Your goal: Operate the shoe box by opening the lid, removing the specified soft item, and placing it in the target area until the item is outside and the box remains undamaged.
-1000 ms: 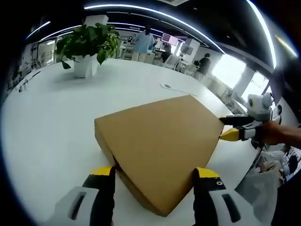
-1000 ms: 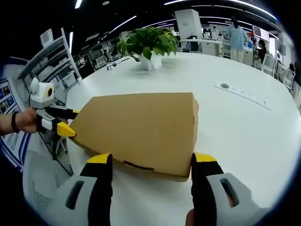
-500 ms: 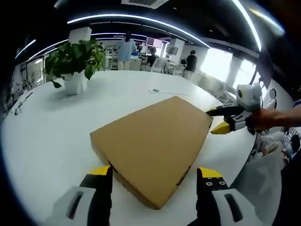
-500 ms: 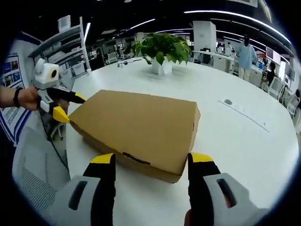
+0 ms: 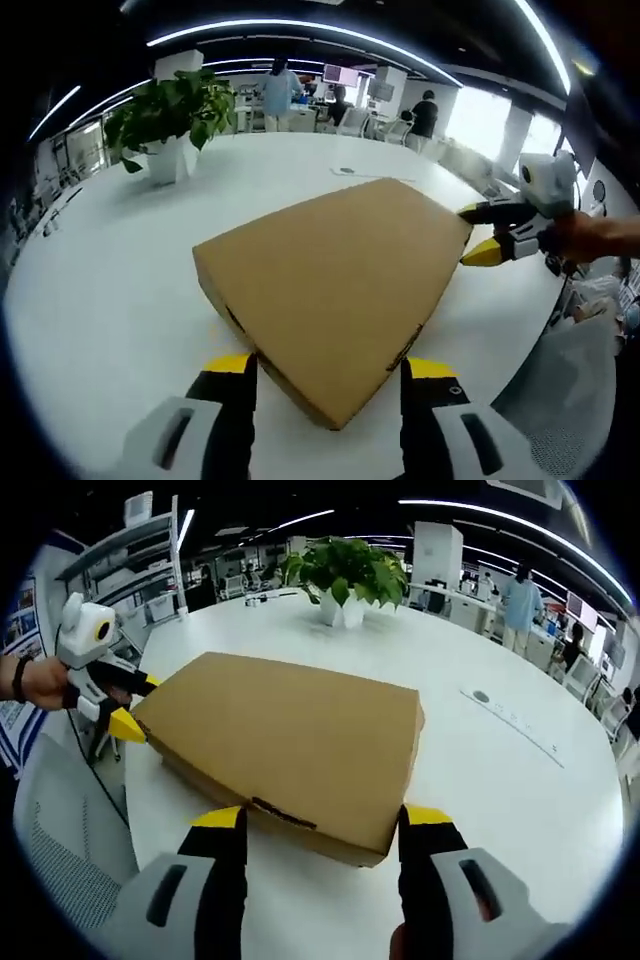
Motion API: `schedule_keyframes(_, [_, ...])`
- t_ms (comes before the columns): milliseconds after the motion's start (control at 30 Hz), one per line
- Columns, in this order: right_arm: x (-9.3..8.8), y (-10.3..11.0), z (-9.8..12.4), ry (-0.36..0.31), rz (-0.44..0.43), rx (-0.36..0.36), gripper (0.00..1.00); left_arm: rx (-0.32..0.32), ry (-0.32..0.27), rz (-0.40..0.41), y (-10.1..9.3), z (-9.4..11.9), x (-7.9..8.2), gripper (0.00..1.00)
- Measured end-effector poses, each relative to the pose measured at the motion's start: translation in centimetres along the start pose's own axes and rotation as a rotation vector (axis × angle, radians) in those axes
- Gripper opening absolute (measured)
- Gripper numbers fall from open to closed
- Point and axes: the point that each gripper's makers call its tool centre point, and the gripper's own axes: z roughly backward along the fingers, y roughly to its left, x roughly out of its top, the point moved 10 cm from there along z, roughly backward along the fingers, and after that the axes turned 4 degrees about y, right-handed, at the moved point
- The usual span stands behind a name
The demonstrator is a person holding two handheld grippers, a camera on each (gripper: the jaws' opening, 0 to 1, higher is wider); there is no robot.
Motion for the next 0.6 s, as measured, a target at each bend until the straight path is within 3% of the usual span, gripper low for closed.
schedule_keyframes(267, [0.3, 0.3, 0.3, -0.003, -0.015, -0.002, 0.56, 0.006, 0.005, 0.008, -0.1, 0.7, 0.3, 0.56])
schedule_keyframes(600, [1.6, 0.4, 1.7, -0.074, -0.059, 0.014, 0.56, 0.019, -0.072, 0.036, -0.1, 2.6, 1.6, 0.53])
